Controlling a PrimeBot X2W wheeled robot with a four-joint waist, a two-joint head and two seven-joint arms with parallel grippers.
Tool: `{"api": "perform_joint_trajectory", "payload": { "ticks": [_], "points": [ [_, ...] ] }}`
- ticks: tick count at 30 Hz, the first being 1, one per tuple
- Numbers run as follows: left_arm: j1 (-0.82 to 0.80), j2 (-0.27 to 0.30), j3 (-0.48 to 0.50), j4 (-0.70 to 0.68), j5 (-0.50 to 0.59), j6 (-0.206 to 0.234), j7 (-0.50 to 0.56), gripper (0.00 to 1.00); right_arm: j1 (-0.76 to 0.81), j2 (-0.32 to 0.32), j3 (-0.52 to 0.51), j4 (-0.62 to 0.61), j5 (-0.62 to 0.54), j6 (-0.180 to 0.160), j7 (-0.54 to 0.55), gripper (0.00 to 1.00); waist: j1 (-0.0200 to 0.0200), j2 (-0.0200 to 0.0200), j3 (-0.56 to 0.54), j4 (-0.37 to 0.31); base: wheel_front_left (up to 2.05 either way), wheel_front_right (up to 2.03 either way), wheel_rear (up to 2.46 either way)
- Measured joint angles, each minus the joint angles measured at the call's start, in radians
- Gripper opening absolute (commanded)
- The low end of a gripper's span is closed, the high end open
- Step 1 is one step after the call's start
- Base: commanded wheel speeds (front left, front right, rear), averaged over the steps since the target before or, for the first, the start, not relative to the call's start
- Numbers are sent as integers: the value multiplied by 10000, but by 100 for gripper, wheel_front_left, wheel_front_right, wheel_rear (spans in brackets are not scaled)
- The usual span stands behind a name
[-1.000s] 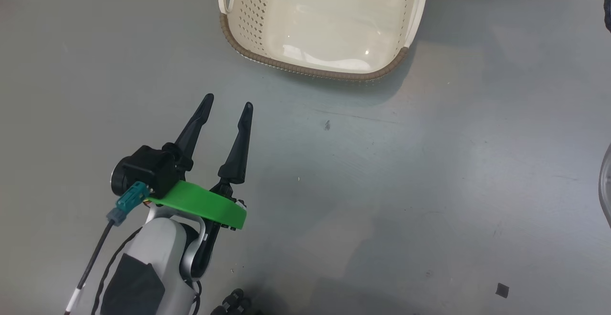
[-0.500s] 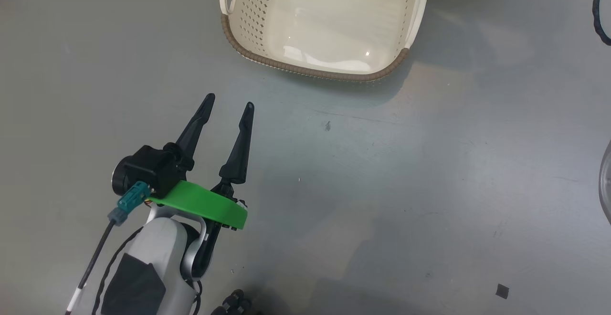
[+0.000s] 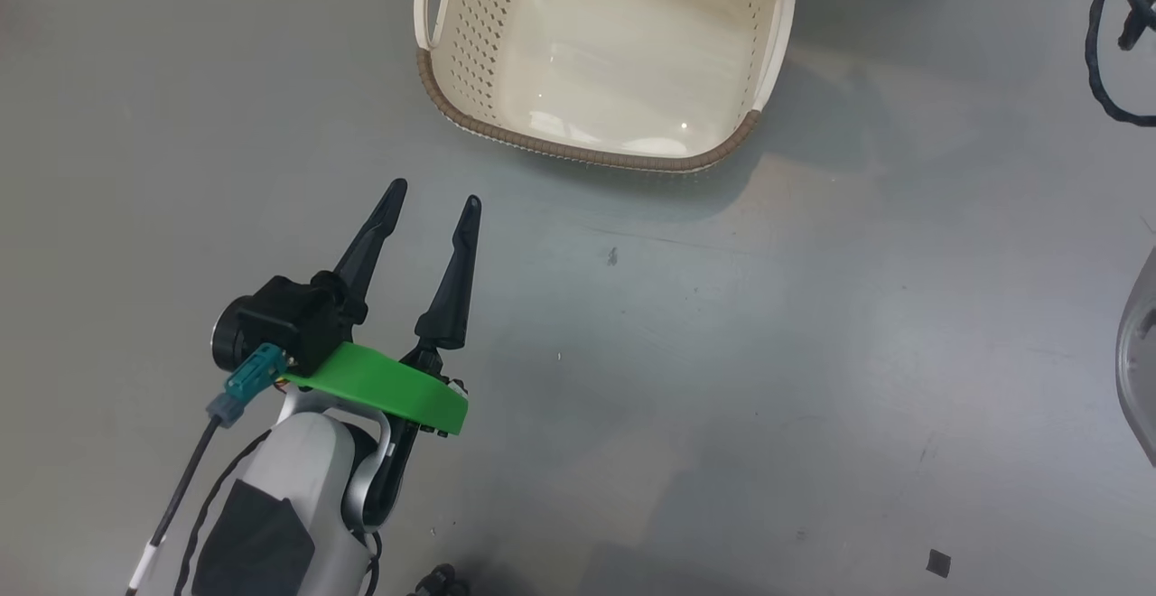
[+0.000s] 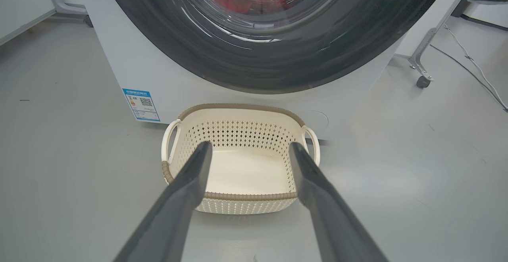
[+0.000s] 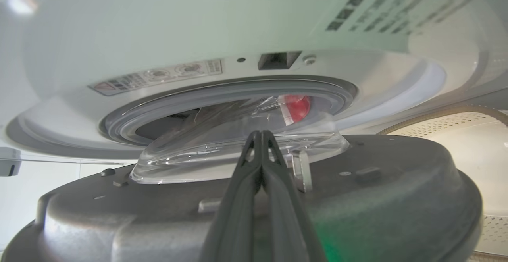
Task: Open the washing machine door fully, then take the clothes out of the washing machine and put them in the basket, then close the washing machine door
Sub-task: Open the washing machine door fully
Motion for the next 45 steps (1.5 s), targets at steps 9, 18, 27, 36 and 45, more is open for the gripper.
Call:
{"api": "perform_joint_trajectory", "payload": {
  "ticks": [9, 18, 27, 36, 45],
  "points": [
    [11, 0, 4, 84, 33, 58, 0, 100, 646, 23, -38, 259, 205, 29, 293, 0, 0, 0, -491, -100, 0, 0, 0],
    [54, 2, 63, 174, 291, 90, 0, 100, 1227, 61, -35, 437, 464, 209, 571, 0, 0, 0, -946, -219, 0, 0, 0],
    [387, 6, 50, 245, 364, 100, 0, 100, 1802, 98, 466, 430, 1110, 378, 1187, 0, 0, 0, -1449, -399, 0, 0, 0],
    [435, 6, 31, 255, 364, 102, 0, 100, 2189, 130, 721, 347, 1281, 470, 1223, 0, 0, 0, -1612, -443, 0, 0, 0],
    [654, 10, 36, 265, 397, 186, 0, 100, 2814, 165, 1183, 324, 1636, 483, 1404, 0, 0, 0, -1923, -495, 0, 0, 0]
  ]
}}
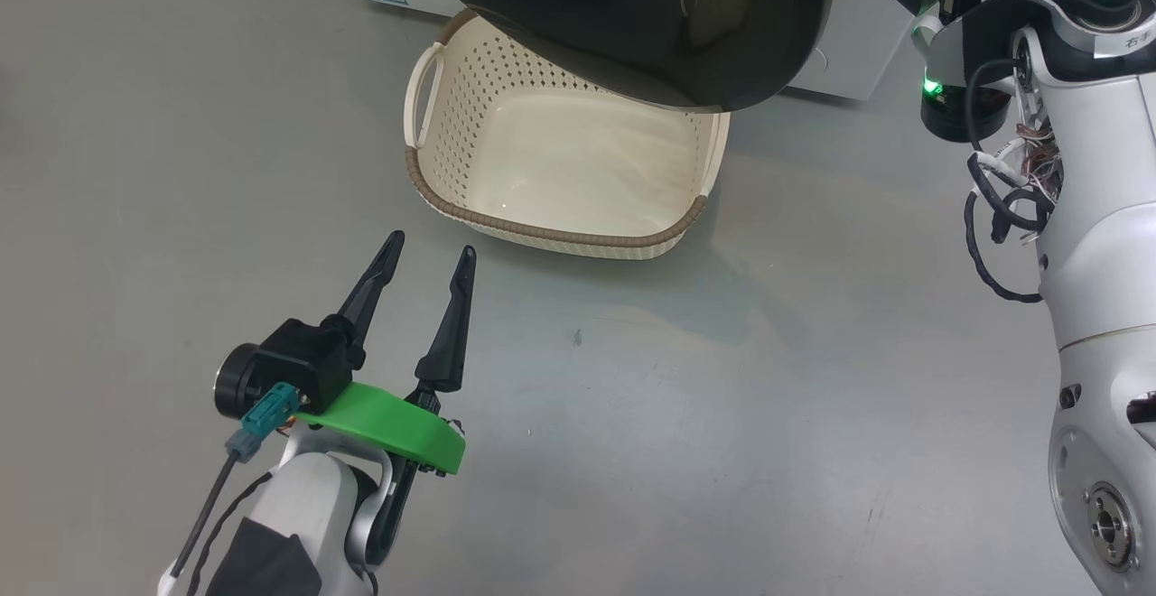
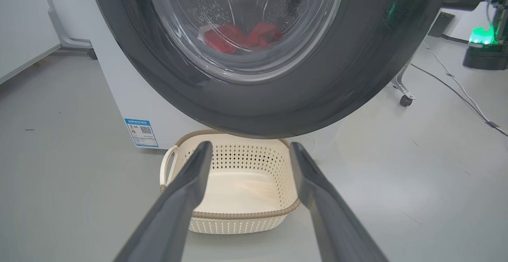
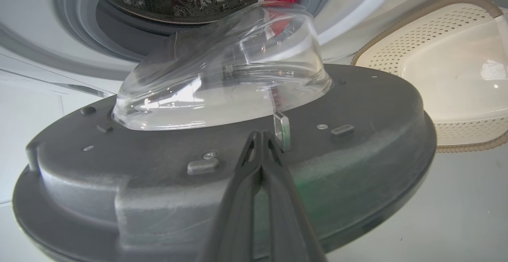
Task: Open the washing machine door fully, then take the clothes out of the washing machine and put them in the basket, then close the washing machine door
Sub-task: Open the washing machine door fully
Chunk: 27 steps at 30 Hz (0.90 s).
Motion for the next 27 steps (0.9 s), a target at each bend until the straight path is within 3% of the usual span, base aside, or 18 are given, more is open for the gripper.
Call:
{"api": "perform_joint_trajectory", "payload": {
  "ticks": [7, 14, 19, 27],
  "points": [
    [3, 2, 4, -134, 0, 0, 0, 100, 86, 15, 159, -249, 29, 44, -196, 0, 0, 0, -89, -65, 0, 0, 0],
    [135, 4, 4, -146, 0, 0, 0, 100, 554, -245, 125, -558, -1007, 974, -1743, 0, 0, 0, -364, -113, 0, 0, 0],
    [372, 10, -8, 17, 284, 0, 0, 100, 1144, -930, 993, -838, -2568, 1824, -2635, 0, 0, 0, -722, -169, 0, 0, 0],
    [725, 33, 192, 35, 247, 123, 0, 100, 2033, -1887, 2901, -1737, -5718, 2008, -4612, 0, 0, 0, -1440, -377, 0, 0, 0]
  ]
}}
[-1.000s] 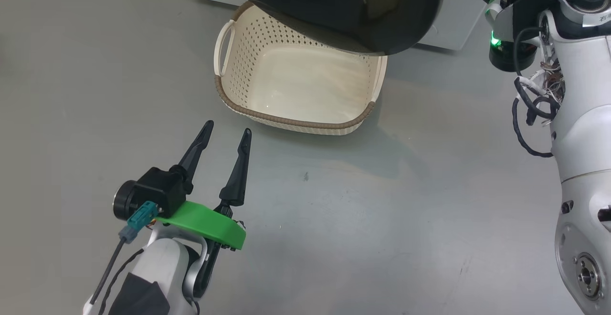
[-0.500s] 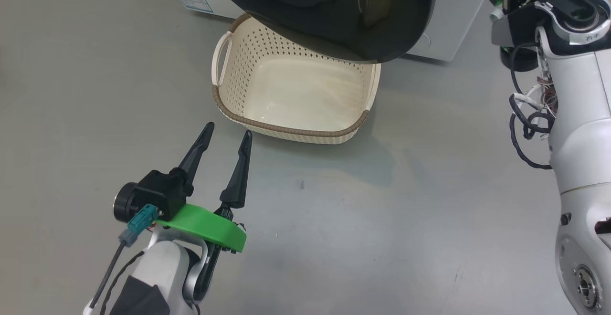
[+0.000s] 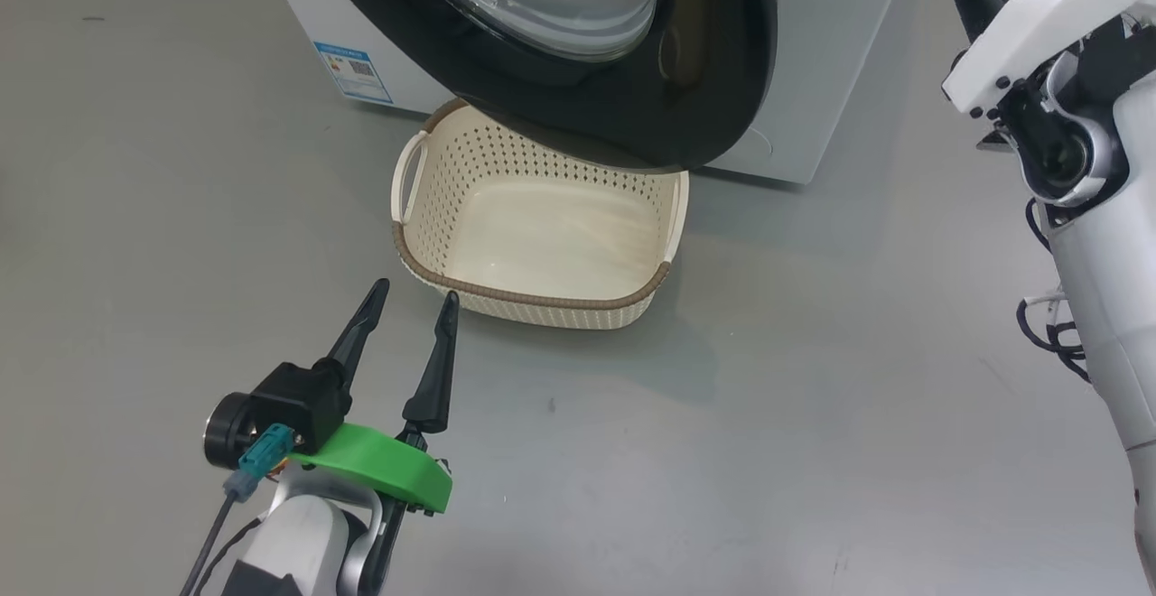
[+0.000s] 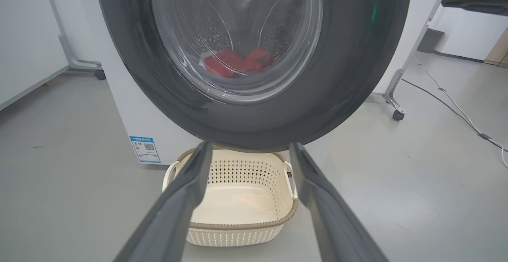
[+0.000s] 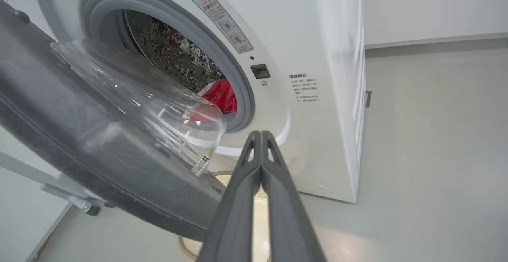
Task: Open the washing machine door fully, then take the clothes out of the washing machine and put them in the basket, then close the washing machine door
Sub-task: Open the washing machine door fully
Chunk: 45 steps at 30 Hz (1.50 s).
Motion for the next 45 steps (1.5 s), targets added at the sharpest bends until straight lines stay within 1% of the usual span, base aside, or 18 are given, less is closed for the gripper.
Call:
{"api": "perform_joint_trajectory", "payload": {
  "ticks": [2, 7, 13, 18, 24, 27, 28, 29, 30, 31, 34, 37, 38, 45],
  "points": [
    [93, 4, 144, -25, 0, 52, 0, 100, 174, -163, 255, -257, -571, 0, -575, 0, 0, 0, -172, -87, 0, 0, 0],
    [242, 13, 629, -234, 0, 180, 0, 100, 800, -198, 863, -838, -1618, 0, -1848, 0, 0, 0, -480, -420, 0, 0, 0],
    [246, 19, 1189, -487, 128, 261, 0, 100, 1827, -182, 918, -1231, -2171, -29, -3191, 0, 0, 0, -726, -858, 0, 0, 0],
    [257, 21, 1626, -639, 268, 263, 0, 100, 2737, 13, 1016, -1532, -2566, -456, -4161, 0, 0, 0, -861, -1186, 0, 0, 0],
    [359, 29, 1996, -654, 337, 263, 0, 100, 3928, 476, 1014, -1825, -2732, -961, -5346, 0, 0, 0, -984, -1534, 0, 0, 0],
    [458, 40, 2102, -652, 428, 261, 0, 100, 4459, 642, 892, -1860, -2836, -1290, -5381, 0, 0, 0, -1034, -1691, 0, 0, 0],
    [484, 40, 2115, -650, 443, 261, 0, 100, 4660, 725, 792, -1870, -2830, -1413, -5381, 3, 0, 0, -1054, -1734, 0, 0, 0],
    [502, 38, 2146, -652, 443, 259, 0, 100, 4852, 790, 748, -1894, -2830, -1505, -5381, 47, 0, 0, -1073, -1777, 0, 0, 0],
    [517, 40, 2173, -652, 449, 257, 0, 100, 5012, 819, 748, -1921, -2849, -1559, -5381, 82, 0, 0, -1090, -1817, 0, 0, 0],
    [539, 40, 2196, -648, 483, 249, 0, 100, 5155, 842, 713, -1956, -2880, -1634, -5379, 100, 0, 0, -1106, -1855, 0, 0, 0],
    [607, 42, 2211, -614, 531, 167, 0, 100, 5500, 993, 453, -2161, -2876, -1864, -5379, 100, 0, 0, -1139, -1956, 0, 0, 0],
    [674, 42, 2238, -594, 583, 127, 0, 100, 5707, 1064, 293, -2403, -2882, -1881, -5379, 100, 0, 0, -1137, -2010, 0, 0, 0],
    [703, 42, 2240, -568, 598, 127, 0, 100, 5767, 1097, 257, -2466, -2892, -1944, -5379, 100, 0, 0, -1132, -2026, 0, 0, 0],
    [740, 42, 2265, -474, 604, 29, 0, 100, 5976, 1218, -104, -3235, -3254, -1960, -5377, 100, 0, 0, -1117, -2091, 0, 0, 0]
  ]
}}
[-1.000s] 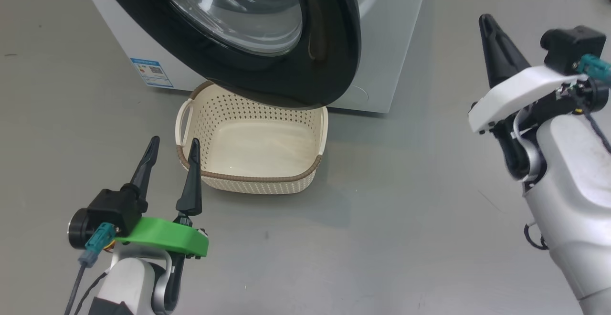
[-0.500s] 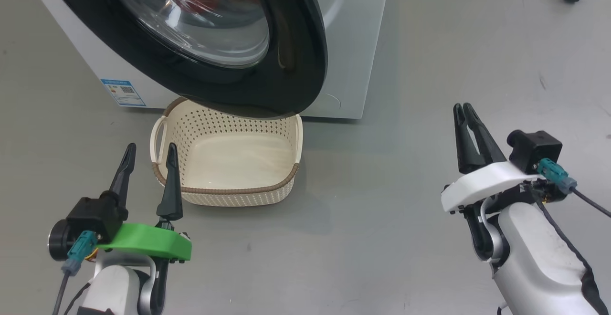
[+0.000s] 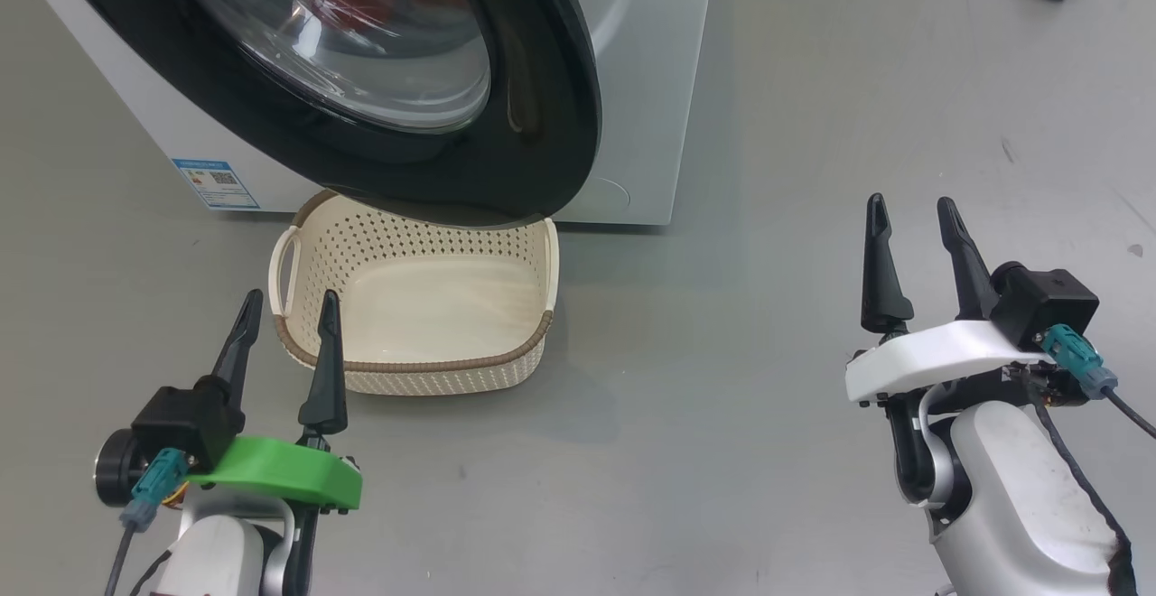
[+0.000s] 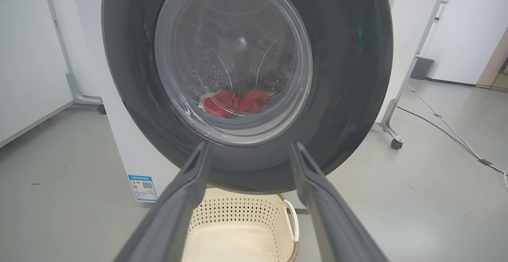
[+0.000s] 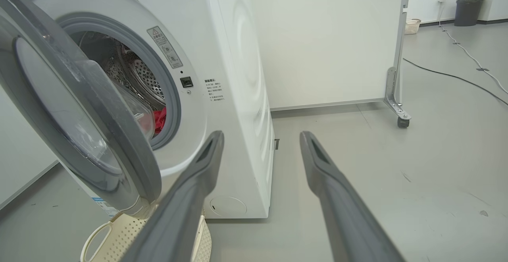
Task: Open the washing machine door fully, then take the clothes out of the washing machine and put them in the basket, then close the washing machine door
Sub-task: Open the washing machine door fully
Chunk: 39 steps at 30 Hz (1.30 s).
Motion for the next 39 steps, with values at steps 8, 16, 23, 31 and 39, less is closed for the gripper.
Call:
{"api": "perform_joint_trajectory", "payload": {
  "ticks": [8, 16, 23, 31, 39],
  "points": [
    [1, 0, 36, 67, 86, -88, 0, 100, 397, 115, -217, -433, -360, -2, 0, 100, 0, 0, -11, -8, 0, 0, 0],
    [1, 0, 67, 86, 100, -163, 0, 100, 691, 196, -334, -683, -531, 0, 0, 100, 0, 0, -21, 14, 0, 0, 0],
    [1, 0, 100, 102, 188, -178, 0, 100, 852, 267, -399, -832, -686, 12, 0, 100, 0, 0, -8, 31, 0, 0, 0],
    [3, -2, 100, 115, 188, -251, 0, 100, 1033, 339, -481, -892, -886, 31, 0, 100, 0, 0, -57, 27, 0, 0, 0],
    [55, -2, 84, 130, 188, -253, 0, 100, 1210, 372, -583, -920, -974, 115, 0, 100, 0, 0, -135, 28, 0, 0, 0]
  ]
}}
